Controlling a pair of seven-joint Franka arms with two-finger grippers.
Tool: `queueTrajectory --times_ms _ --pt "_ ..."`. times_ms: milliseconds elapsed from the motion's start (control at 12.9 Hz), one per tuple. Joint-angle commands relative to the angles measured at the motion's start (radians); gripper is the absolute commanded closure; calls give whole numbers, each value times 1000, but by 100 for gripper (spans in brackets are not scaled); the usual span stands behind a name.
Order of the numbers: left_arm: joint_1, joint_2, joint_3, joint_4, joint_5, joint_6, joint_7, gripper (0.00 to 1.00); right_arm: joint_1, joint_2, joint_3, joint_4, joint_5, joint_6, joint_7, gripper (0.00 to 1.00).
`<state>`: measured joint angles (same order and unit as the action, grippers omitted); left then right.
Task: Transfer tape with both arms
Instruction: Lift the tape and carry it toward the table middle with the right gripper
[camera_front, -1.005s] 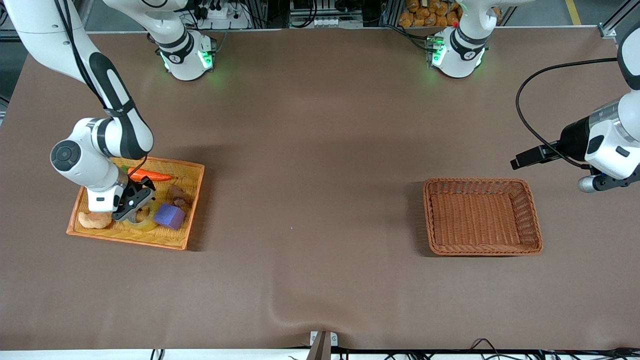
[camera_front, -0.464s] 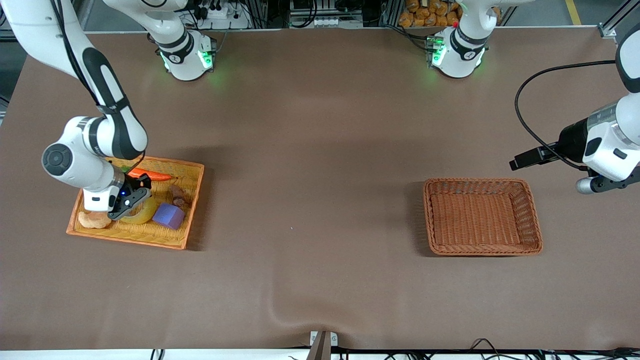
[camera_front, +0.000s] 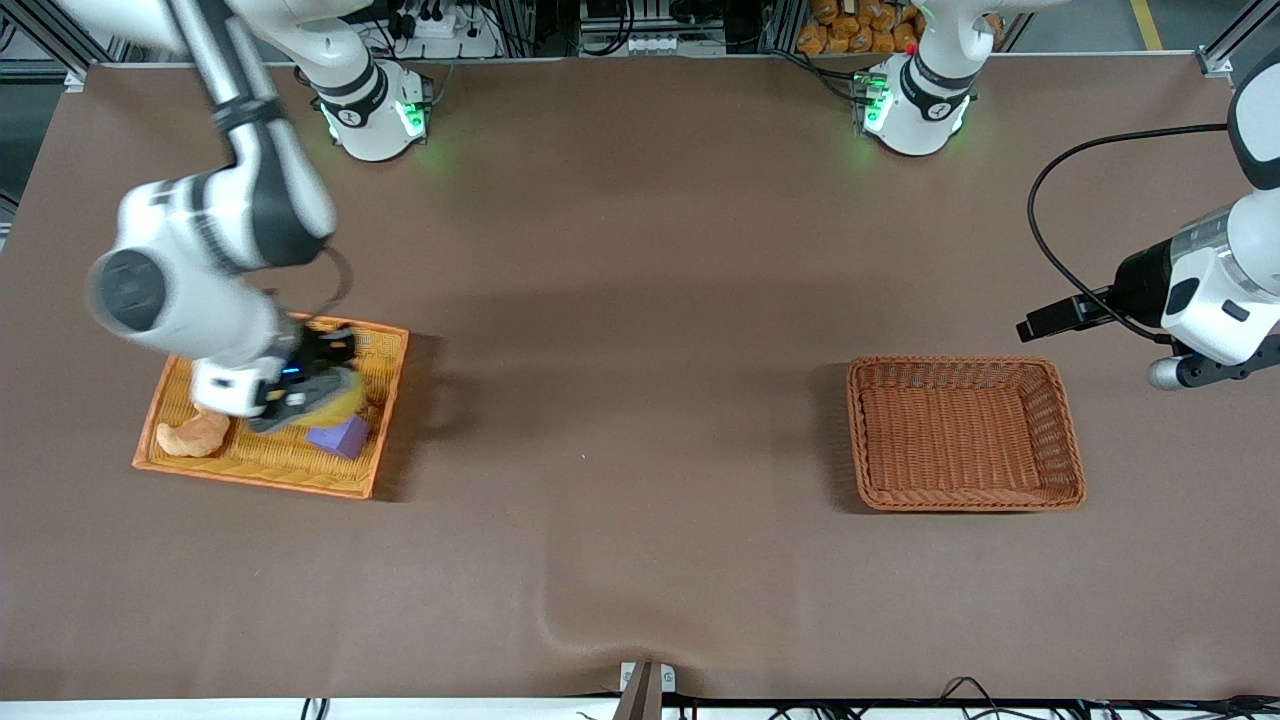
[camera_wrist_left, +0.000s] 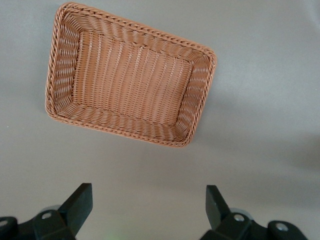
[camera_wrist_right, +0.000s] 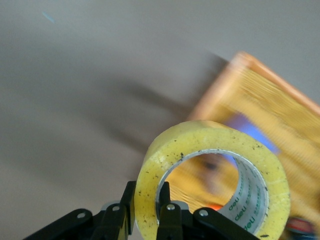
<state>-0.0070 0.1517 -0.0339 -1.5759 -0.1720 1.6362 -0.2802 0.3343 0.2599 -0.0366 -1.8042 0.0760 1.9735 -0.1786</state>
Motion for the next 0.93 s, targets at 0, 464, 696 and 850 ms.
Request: queueTrajectory --times_ms 0,464,696,850 --pt "-4 -1 2 -1 -9 10 -24 0 165 174 -14 219 10 -12 358 100" --pt "-5 0 0 -1 -9 10 -24 0 385 513 -16 520 100 192 824 100" --pt "-19 12 2 1 -8 11 -28 0 494 663 -68 646 56 191 977 100" --pt "-34 15 0 -1 5 25 -56 0 511 682 -68 654 54 189 1005 100"
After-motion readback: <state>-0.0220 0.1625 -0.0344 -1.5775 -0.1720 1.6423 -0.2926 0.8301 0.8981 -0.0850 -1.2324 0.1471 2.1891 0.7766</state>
